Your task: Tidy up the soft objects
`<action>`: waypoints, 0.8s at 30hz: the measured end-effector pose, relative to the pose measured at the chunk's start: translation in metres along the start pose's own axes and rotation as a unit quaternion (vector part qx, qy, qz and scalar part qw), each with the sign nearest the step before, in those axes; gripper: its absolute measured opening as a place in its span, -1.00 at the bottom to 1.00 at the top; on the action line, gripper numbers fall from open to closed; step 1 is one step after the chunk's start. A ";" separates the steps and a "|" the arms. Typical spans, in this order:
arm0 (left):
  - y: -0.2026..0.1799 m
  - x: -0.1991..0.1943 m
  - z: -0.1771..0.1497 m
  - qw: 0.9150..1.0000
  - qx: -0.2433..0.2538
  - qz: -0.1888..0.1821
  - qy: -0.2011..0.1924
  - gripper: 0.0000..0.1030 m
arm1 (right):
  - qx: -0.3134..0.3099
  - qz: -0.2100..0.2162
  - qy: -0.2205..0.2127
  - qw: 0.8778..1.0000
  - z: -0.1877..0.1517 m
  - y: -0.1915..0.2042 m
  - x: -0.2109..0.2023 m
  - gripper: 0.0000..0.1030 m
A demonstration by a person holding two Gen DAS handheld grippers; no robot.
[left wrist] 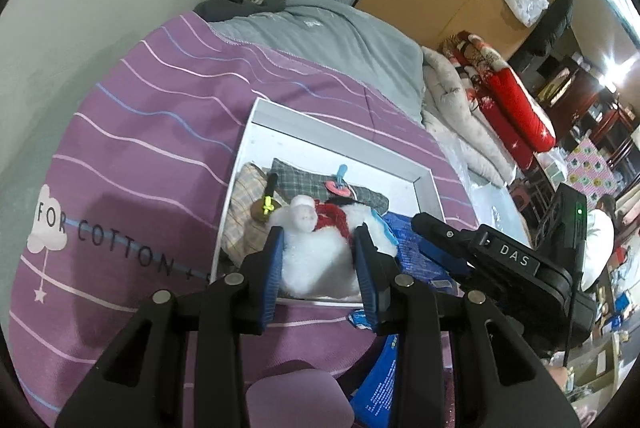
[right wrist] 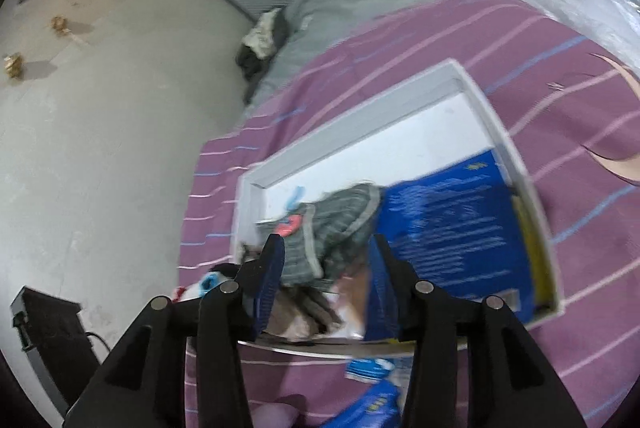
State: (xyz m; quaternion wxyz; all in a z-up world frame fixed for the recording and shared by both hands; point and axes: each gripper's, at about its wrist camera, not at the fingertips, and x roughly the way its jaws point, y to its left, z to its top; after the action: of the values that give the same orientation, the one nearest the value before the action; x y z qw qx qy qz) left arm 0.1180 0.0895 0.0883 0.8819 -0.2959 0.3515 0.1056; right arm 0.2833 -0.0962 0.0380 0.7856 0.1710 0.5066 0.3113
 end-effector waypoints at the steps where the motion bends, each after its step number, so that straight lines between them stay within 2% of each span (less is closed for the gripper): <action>1: -0.003 0.002 0.000 1.000 0.003 0.002 0.003 -0.29 | 0.002 -0.009 0.003 1.000 0.000 -0.003 0.000 -0.15; 6: -0.011 0.015 -0.004 1.000 0.003 -0.013 0.028 -0.29 | -0.008 -0.067 0.033 0.997 -0.002 -0.015 0.005 -0.15; 9: -0.017 0.027 -0.007 0.999 -0.006 -0.009 0.050 -0.29 | -0.009 -0.095 0.048 0.994 -0.006 -0.023 0.012 -0.16; 13: -0.025 0.040 -0.012 0.998 -0.006 -0.004 0.066 -0.29 | 0.010 -0.089 0.049 0.995 -0.006 -0.035 0.010 -0.32; 17: -0.031 0.052 -0.015 0.997 -0.020 -0.006 0.078 -0.29 | 0.026 -0.091 0.043 0.995 -0.005 -0.047 0.003 -0.36; 24: -0.042 0.066 -0.023 0.997 -0.036 0.039 0.058 -0.29 | 0.033 -0.082 0.042 0.995 -0.004 -0.050 0.000 -0.36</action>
State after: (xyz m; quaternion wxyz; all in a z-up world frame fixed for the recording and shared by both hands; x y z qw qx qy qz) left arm 0.1700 0.0406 0.0481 0.8441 -0.3190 0.4093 0.1348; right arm 0.2954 -0.1339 0.0069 0.7803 0.1417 0.5618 0.2354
